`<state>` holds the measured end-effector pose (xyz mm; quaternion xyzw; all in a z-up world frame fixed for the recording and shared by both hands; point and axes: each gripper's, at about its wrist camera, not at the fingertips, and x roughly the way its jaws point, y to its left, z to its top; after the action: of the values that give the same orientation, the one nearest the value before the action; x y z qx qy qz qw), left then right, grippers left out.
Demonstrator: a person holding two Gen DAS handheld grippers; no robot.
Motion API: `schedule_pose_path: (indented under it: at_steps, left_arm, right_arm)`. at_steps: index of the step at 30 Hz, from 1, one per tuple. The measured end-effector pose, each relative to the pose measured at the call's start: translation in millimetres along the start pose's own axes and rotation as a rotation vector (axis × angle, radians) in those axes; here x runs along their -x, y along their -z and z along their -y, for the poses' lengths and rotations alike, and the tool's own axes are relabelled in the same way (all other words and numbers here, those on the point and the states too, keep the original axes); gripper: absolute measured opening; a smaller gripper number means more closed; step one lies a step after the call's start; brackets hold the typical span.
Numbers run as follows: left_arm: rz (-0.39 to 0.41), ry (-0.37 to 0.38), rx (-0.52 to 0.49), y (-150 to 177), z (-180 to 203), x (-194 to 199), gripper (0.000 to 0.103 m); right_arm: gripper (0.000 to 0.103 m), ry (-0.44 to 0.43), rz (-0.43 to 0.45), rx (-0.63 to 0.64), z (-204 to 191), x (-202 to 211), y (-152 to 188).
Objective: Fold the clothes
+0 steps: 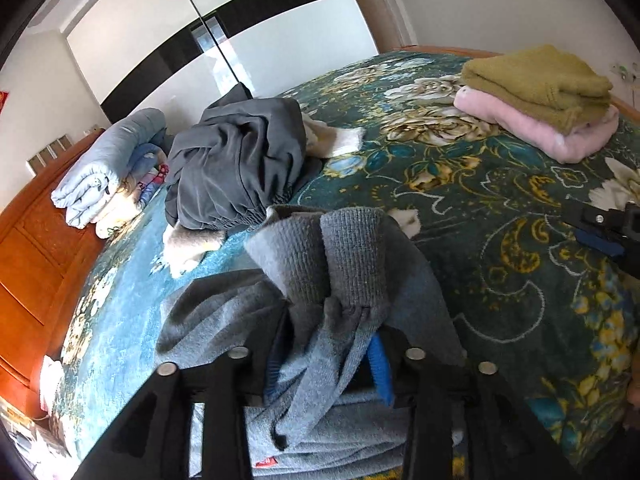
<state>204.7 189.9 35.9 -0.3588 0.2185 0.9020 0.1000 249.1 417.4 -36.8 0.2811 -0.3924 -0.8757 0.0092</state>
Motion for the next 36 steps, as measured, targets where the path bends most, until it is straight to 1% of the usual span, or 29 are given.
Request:
schedule_pose_path:
  at_steps: [1, 3, 5, 7, 9, 11, 13, 15, 16, 18, 20, 22, 24, 26, 28, 31, 33, 35, 36]
  left_arm:
    - [0.000, 0.033, 0.020, 0.0, -2.7, 3.1, 0.062]
    - [0.017, 0.074, 0.041, -0.8, -8.0, 11.3, 0.065]
    - [0.054, 0.101, 0.044, -1.5, -16.4, 23.9, 0.065]
    - [0.094, 0.098, 0.074, -1.7, -36.4, 35.5, 0.065]
    - [0.127, 0.078, 0.126, -0.6, -63.1, 44.2, 0.065]
    - [0.131, 0.033, 0.220, 5.1, -99.1, 43.4, 0.069]
    - [0.084, -0.004, 0.331, 19.6, -136.0, 30.9, 0.071]
    - [0.034, -0.020, 0.421, 38.0, -165.6, 16.9, 0.071]
    - [0.011, -0.031, 0.452, 48.5, -175.8, 9.5, 0.071]
    - [-0.042, -0.050, 0.495, 70.2, -190.0, -6.7, 0.071]
    - [-0.095, -0.034, 0.510, 89.0, -194.3, -23.2, 0.071]
    - [-0.120, 0.003, 0.509, 102.5, -192.7, -33.3, 0.071]
    - [-0.126, 0.033, 0.495, 111.2, -190.2, -39.2, 0.071]
    - [-0.123, 0.070, 0.502, 117.5, -192.6, -42.8, 0.071]
    - [-0.117, 0.110, 0.516, 122.9, -196.4, -45.8, 0.071]
    - [-0.107, 0.170, 0.540, 130.6, -202.5, -49.3, 0.072]
    - [-0.103, 0.213, 0.572, 133.9, -208.4, -50.0, 0.072]
    - [-0.108, 0.266, 0.623, 137.4, -215.1, -53.3, 0.072]
    - [-0.111, 0.293, 0.649, 138.6, -217.5, -54.2, 0.072]
  right_arm:
    - [0.056, 0.003, -0.002, 0.004, -0.5, -0.3, 0.3]
    - [0.056, 0.015, -0.004, 0.018, -2.0, -1.3, 1.6]
    - [0.056, 0.017, -0.005, 0.032, -3.8, -1.4, 2.7]
    - [0.056, 0.013, -0.002, 0.048, -6.2, -0.6, 3.7]
    - [0.056, -0.029, -0.005, 0.063, -10.7, 0.9, 4.6]
    - [0.056, -0.120, -0.015, 0.081, -18.4, 3.5, 7.1]
    - [0.056, -0.191, -0.033, 0.121, -30.6, 6.0, 11.3]
    - [0.060, -0.254, -0.057, 0.182, -50.9, 7.3, 20.6]
    - [0.061, -0.277, -0.070, 0.196, -59.6, 5.7, 25.0]
    - [0.068, -0.334, -0.113, 0.229, -80.9, -1.7, 34.7]
    - [0.069, -0.340, -0.155, 0.264, -101.5, -14.1, 38.2]
    - [0.069, -0.299, -0.167, 0.301, -118.9, -26.3, 38.9]
    - [0.070, -0.258, -0.181, 0.315, -132.2, -40.3, 33.1]
    - [0.070, -0.261, -0.232, 0.321, -145.8, -56.8, 28.7]
    - [0.070, -0.262, -0.288, 0.362, -157.7, -68.2, 29.9]
    - [0.070, -0.153, -0.335, 0.427, -165.2, -88.2, 35.7]
    - [0.070, -0.162, -0.379, 0.406, -164.9, -96.5, 38.5]
    - [0.070, -0.199, -0.394, 0.395, -170.9, -99.9, 41.3]
    - [0.070, -0.201, -0.396, 0.406, -174.0, -100.7, 41.5]
